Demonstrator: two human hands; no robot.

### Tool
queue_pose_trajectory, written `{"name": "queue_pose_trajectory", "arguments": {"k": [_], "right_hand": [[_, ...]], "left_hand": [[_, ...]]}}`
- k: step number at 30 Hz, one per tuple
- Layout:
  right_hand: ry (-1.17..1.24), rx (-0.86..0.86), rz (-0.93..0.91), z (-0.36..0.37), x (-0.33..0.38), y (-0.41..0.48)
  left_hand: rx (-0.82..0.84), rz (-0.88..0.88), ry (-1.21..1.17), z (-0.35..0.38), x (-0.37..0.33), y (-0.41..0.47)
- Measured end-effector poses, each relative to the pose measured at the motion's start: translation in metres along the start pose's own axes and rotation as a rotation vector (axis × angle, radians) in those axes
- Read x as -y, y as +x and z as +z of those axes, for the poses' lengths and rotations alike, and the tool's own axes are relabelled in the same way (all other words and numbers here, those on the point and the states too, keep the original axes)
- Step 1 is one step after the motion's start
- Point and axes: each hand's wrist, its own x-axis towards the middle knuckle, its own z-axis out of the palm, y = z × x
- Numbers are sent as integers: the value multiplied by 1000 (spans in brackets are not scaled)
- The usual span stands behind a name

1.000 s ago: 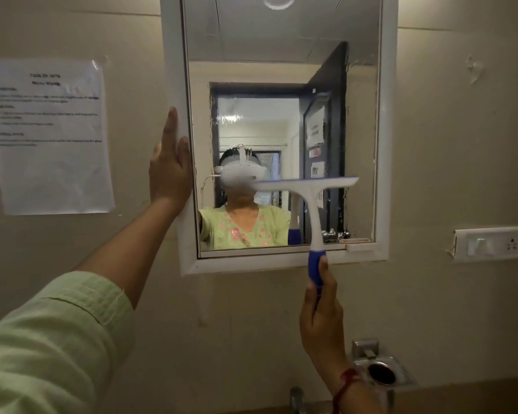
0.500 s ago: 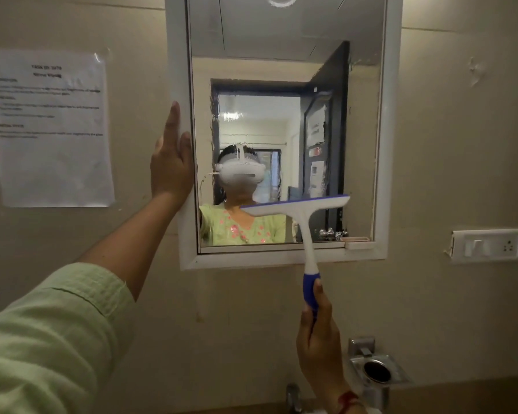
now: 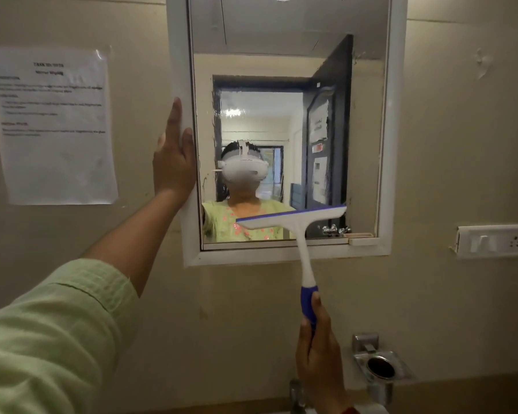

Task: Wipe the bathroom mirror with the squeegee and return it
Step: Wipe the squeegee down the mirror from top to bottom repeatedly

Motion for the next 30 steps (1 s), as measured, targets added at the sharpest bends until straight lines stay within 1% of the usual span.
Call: {"name": "queue_pose_trajectory", "arguments": {"k": [6,9,13,16,21,24,27,30], "right_hand": [[96,-63,-20,-1,10,34],[22,-48,-34,-1,2,19],[-40,28,17,-2,-15,-22],[-26,30,33,-1,-15,-17],[50,-27,40,-1,0,6],[31,-21,45,-2,-1,-8],[29,0,97,-4,-5,-29],[51,-14,112,-7,-3,-28]], "left_hand": [[-7,13,-13,0,0,0],[-2,10,12,-1,-2,-1],[9,1,18,-2,-4,0],[10,10,9,-2,-2,-1],[8,24,-6,-1,-2,0],[21,26,-1,-2,-2,0],[42,24,28,-2,-3,1],[32,37,29,-1,-1,0]]}}
